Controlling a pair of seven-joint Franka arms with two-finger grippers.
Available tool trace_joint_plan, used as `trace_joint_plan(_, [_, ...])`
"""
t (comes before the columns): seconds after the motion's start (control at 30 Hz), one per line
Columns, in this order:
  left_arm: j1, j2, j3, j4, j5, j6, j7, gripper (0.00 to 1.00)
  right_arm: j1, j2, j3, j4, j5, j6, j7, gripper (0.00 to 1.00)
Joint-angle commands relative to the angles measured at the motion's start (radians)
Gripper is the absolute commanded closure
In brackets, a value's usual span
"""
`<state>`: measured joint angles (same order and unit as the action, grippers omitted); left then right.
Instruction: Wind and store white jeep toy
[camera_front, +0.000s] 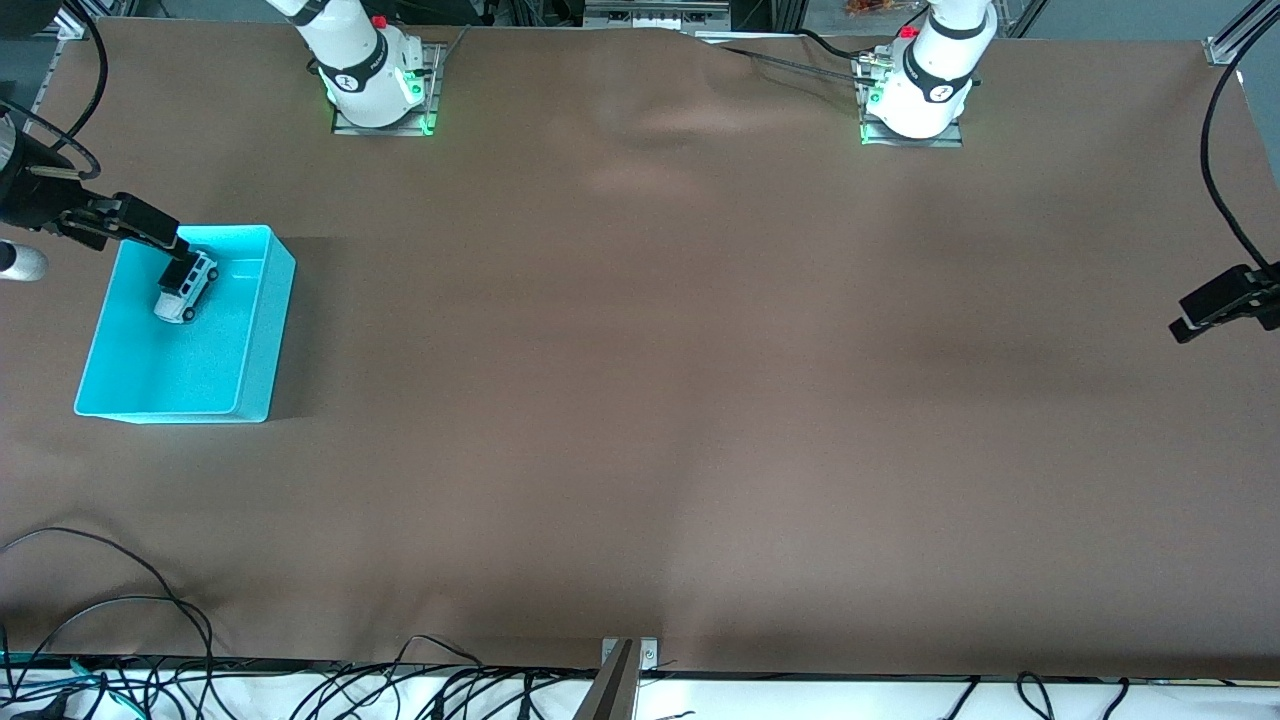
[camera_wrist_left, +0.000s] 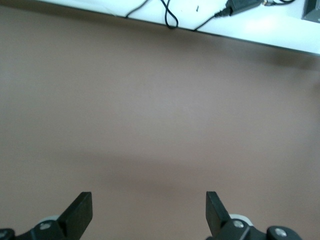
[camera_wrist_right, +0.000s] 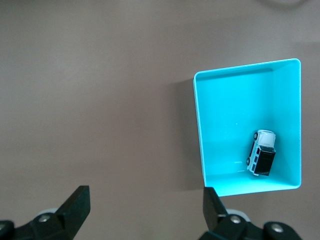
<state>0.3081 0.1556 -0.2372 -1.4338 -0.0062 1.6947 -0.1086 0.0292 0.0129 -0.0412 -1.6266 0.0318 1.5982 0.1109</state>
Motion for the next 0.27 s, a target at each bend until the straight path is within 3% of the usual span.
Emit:
trace_joint_plan(0.0, [-0.104, -0.005, 0.108, -0.004, -0.081, -0.035, 0.027, 0.0, -0.006, -0.001, 0.009, -0.006, -0.015, 0.002, -0.025, 0.0])
trace_joint_plan(0.23, [-0.193, -0.008, 0.219, 0.0, -0.081, -0.085, 0.03, 0.0, -0.002, 0.001, 0.014, -0.007, -0.017, -0.006, -0.056, 0.0])
